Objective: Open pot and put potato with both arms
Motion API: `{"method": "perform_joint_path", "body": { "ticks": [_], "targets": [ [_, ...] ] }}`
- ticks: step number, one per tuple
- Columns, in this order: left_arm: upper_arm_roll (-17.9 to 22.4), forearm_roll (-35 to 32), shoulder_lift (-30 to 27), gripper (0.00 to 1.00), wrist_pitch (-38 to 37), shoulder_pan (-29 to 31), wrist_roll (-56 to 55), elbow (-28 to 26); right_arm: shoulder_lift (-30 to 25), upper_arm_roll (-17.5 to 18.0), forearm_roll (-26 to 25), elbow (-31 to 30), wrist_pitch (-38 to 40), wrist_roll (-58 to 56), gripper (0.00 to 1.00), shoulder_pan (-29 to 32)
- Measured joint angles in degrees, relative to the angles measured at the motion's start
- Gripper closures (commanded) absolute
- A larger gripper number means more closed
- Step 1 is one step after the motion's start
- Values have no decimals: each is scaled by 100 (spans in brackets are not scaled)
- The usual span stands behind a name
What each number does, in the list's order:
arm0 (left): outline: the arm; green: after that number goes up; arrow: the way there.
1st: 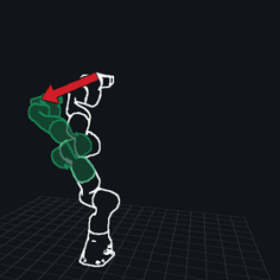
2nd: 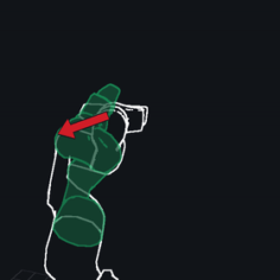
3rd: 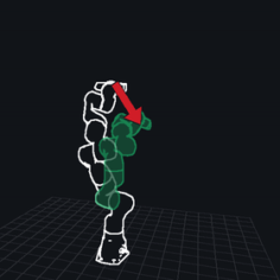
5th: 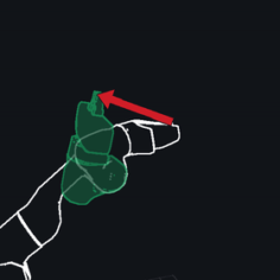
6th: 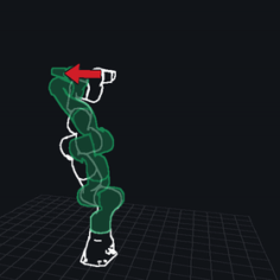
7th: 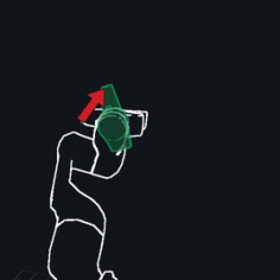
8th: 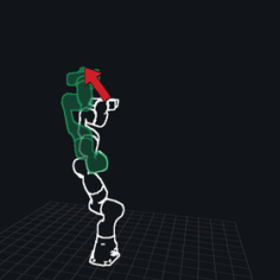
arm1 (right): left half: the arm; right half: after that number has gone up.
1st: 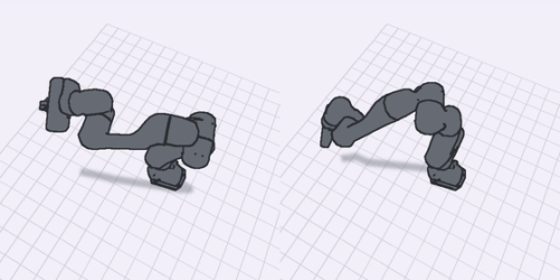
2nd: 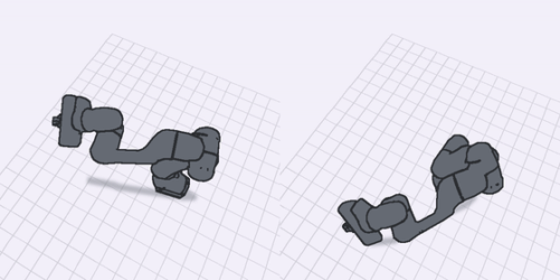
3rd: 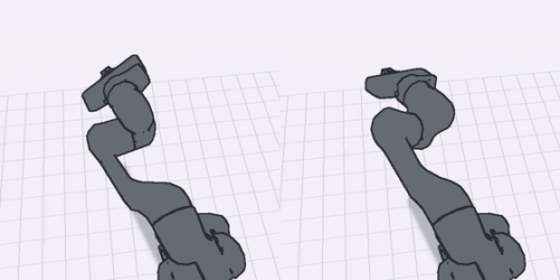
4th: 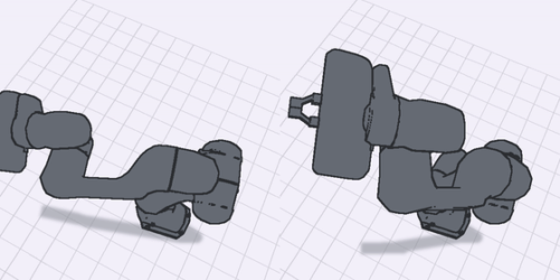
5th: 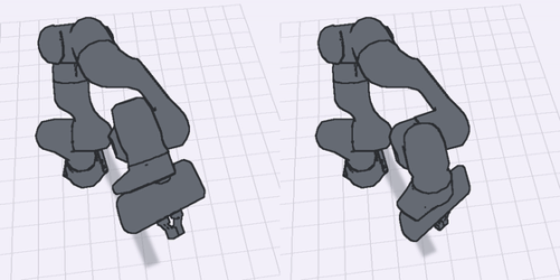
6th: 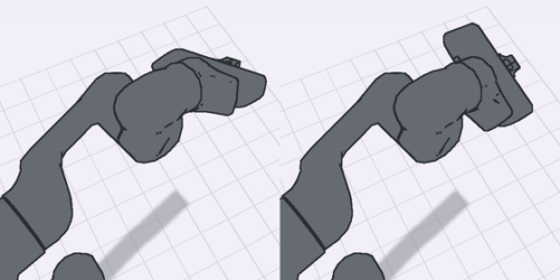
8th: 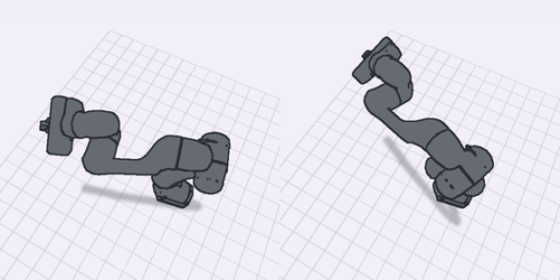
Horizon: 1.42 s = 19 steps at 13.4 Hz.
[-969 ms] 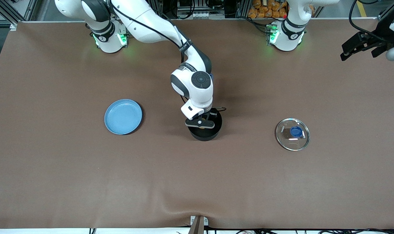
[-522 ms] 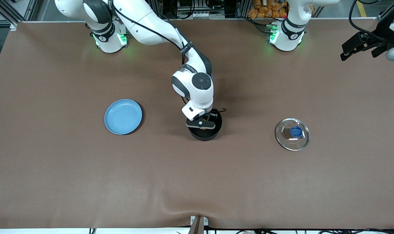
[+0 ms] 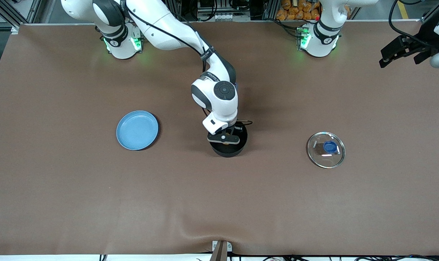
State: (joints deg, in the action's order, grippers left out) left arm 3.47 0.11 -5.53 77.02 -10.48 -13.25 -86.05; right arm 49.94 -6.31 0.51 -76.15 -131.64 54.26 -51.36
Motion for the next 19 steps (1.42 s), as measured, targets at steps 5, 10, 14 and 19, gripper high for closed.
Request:
{"method": "perform_joint_path", "body": {
  "ticks": [5, 10, 14, 19],
  "targets": [
    [-10, 0, 0, 0, 32, -5, 0, -15, 0, -9, 0, 21, 0, 20, 11, 0],
    [-11, 0, 12, 0, 49, -13, 0, -57, 0, -22, 0, 47, 1, 25, 11, 0],
    [-6, 0, 12, 0, 68, -8, 0, -58, -72, -99, 1, 292, 311, 25, 12, 5],
    [-4, 0, -10, 0, 79, -4, 0, -43, -676, -141, 1, 765, 1526, 15, 11, 175]
  ]
}}
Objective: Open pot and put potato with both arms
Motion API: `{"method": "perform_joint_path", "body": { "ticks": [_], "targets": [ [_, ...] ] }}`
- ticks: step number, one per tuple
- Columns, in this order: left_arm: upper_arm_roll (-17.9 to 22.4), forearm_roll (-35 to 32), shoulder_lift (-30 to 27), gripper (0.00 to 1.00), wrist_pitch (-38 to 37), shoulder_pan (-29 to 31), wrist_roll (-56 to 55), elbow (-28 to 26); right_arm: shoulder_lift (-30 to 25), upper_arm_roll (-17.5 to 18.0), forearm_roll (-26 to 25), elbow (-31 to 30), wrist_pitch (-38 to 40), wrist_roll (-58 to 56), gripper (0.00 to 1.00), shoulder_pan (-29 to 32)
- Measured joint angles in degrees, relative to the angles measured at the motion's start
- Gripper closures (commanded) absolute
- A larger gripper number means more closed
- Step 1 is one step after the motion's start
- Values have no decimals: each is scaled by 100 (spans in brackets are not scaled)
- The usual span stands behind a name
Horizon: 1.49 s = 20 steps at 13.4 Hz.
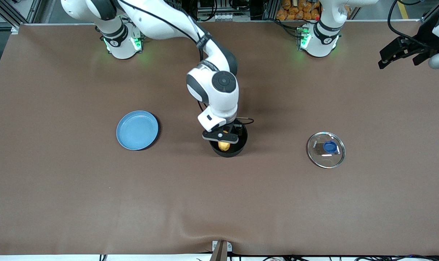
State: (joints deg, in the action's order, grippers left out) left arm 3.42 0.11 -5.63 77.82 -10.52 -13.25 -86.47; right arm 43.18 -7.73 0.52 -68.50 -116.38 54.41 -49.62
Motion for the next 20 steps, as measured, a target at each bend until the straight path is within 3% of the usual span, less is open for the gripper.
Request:
{"method": "perform_joint_path", "body": {
  "ticks": [2, 5, 9, 13, 16, 20],
  "targets": [
    [0, 0, -2, 0, 0, 1, 0, 4, -499, 9, 0, 49, 475, -177, 10, 176],
    [0, 80, -1, 0, 0, 1, 0, 6, -1239, 18, 6, 52, 1270, -704, 0, 466],
    [0, 97, 1, 0, 0, 1, 0, 3, -2178, 25, 7, 26, 2414, -1927, 0, 1083],
    [20, 292, 5, 0, 0, 11, 0, -49, -3076, 257, 7, -298, 3171, -3642, 0, 2345],
    [13, 309, 6, 0, 0, 7, 0, -79, -3653, 454, 7, -893, 3268, -4891, 0, 3493],
    [11, 311, 5, 0, 0, 6, 0, -79, -4114, 461, -1, -1536, 3267, -5953, 0, 4454]
  ]
}}
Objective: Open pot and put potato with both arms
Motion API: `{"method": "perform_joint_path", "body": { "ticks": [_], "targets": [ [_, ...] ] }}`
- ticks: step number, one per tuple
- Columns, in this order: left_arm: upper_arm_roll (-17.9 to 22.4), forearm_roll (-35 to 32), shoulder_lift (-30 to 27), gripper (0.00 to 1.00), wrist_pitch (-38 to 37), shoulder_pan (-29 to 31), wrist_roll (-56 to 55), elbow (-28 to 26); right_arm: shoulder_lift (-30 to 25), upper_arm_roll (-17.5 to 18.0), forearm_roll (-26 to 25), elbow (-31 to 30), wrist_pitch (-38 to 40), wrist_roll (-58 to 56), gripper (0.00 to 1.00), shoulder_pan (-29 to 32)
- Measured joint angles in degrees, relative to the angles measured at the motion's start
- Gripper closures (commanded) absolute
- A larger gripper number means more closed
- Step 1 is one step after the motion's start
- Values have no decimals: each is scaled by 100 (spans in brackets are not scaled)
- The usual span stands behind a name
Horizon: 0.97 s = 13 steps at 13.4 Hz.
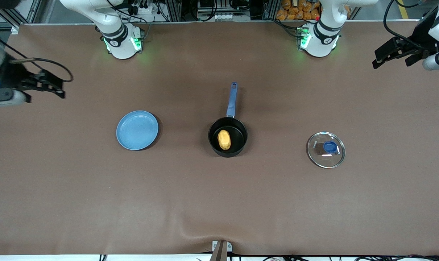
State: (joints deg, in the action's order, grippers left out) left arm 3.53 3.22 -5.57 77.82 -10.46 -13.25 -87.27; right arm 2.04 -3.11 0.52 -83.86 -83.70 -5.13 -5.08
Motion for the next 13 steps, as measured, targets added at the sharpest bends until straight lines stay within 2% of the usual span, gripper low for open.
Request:
{"method": "perform_joint_path", "body": {
  "ticks": [5, 13],
  "targets": [
    [-7, 0, 0, 0, 7, -10, 0, 35, -190, -290, 0, -348, -21, -201, 0, 241],
    [-1, -12, 1, 0, 16, -11, 0, 89, -192, -316, 0, -655, -227, -203, 0, 239]
  ]
}}
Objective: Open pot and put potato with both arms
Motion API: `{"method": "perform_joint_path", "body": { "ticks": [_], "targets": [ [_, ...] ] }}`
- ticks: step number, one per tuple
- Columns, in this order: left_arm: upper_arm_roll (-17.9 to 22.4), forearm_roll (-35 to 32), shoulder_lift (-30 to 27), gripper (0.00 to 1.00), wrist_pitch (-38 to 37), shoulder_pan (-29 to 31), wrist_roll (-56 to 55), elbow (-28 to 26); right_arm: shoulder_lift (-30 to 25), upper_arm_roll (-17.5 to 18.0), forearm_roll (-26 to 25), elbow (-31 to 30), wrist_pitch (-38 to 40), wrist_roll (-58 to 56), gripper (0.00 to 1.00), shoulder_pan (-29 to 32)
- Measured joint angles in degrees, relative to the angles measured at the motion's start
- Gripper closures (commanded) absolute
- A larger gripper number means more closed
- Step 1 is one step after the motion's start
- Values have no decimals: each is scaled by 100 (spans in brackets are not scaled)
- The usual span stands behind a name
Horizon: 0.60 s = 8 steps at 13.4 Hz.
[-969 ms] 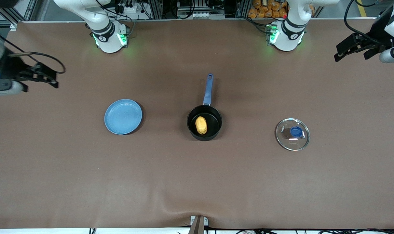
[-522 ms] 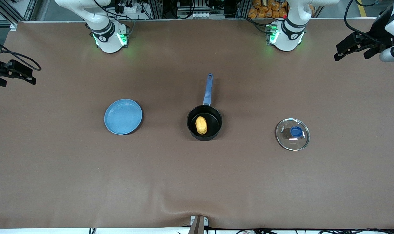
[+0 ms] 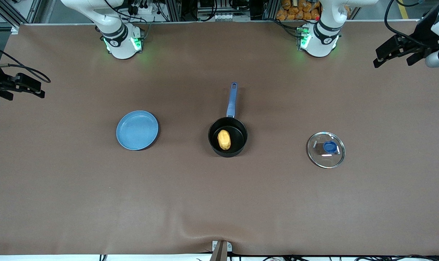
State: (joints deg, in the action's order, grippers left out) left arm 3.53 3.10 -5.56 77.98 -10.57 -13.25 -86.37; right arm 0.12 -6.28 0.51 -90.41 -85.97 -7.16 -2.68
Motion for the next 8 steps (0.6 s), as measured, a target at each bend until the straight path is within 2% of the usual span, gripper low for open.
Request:
{"method": "perform_joint_path", "body": {
  "ticks": [8],
  "targets": [
    [32, -221, 58, 0, 95, 22, 209, 9, -18, 42, 0, 161, -4, -2, 0, -18]
  ]
}}
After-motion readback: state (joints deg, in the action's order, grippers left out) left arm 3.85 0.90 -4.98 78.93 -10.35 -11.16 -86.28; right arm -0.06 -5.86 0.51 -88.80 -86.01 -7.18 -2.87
